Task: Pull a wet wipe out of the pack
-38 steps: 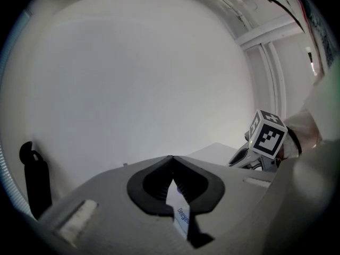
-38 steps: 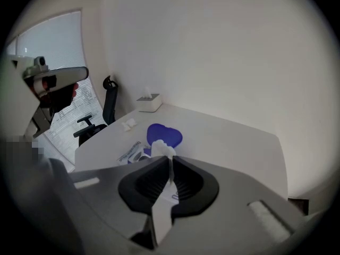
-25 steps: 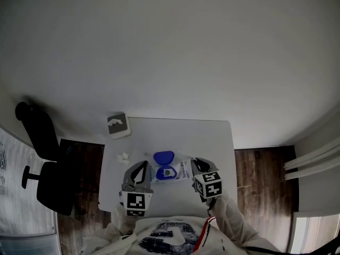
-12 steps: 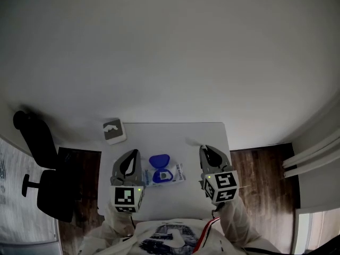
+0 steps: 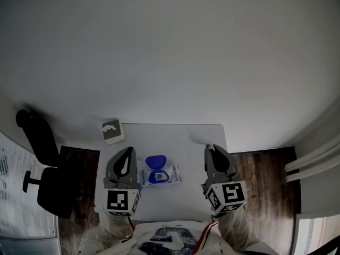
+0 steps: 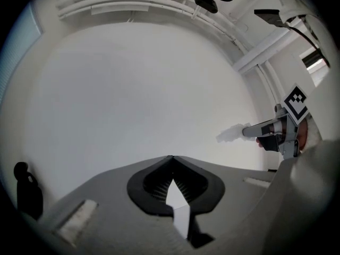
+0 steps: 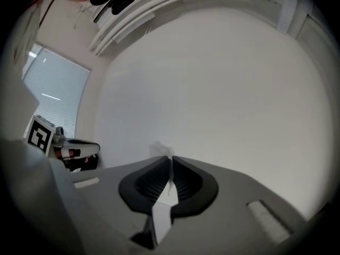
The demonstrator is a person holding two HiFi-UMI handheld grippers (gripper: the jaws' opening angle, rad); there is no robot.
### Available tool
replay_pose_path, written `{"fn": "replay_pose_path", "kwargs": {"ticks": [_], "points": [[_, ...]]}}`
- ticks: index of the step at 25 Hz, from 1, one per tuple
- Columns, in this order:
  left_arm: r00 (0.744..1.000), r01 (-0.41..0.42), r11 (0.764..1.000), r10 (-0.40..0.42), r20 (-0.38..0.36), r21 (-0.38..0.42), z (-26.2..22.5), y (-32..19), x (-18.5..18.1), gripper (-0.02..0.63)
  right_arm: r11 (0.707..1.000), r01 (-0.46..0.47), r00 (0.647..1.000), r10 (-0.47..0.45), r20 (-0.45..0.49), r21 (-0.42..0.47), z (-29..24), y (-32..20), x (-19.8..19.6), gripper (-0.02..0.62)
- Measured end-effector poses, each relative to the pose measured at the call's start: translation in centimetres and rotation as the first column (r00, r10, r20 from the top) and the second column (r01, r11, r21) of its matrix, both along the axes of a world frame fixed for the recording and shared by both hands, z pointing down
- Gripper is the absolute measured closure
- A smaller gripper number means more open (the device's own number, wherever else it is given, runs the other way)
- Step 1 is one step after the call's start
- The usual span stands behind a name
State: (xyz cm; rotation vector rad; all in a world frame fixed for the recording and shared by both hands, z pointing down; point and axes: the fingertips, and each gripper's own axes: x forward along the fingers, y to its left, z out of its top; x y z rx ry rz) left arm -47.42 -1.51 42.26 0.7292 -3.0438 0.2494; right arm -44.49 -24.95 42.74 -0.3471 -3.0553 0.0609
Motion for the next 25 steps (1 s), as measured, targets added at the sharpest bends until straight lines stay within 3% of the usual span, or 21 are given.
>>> {"fn": "replay_pose_path", "kwargs": {"ticks": [11,18,25], "points": [[0.995,0.096,0.993,-0.096,-0.009,-0.067,-0.5,0.3,4.6,0.604,0.982,0.096,0.995,-0.088,0.051,-0.161,-0.1,-0.2,2.3,0.580],[0.998,0.057,0.998,-0.056,0.036,-0.031,-1.7,1.7,7.5,0.604,0.992,0.027,0.998,-0.019,0.064,-0.126,-1.7,1.1,6.0,0.580],[0.999,0.044,0.999,-0.043,0.027,-0.013,-0.9,7.4,12.3,0.604,0.998,-0.053,0.997,0.055,0.046,-0.043,-0.9,5.7,11.9,0.580]]}}
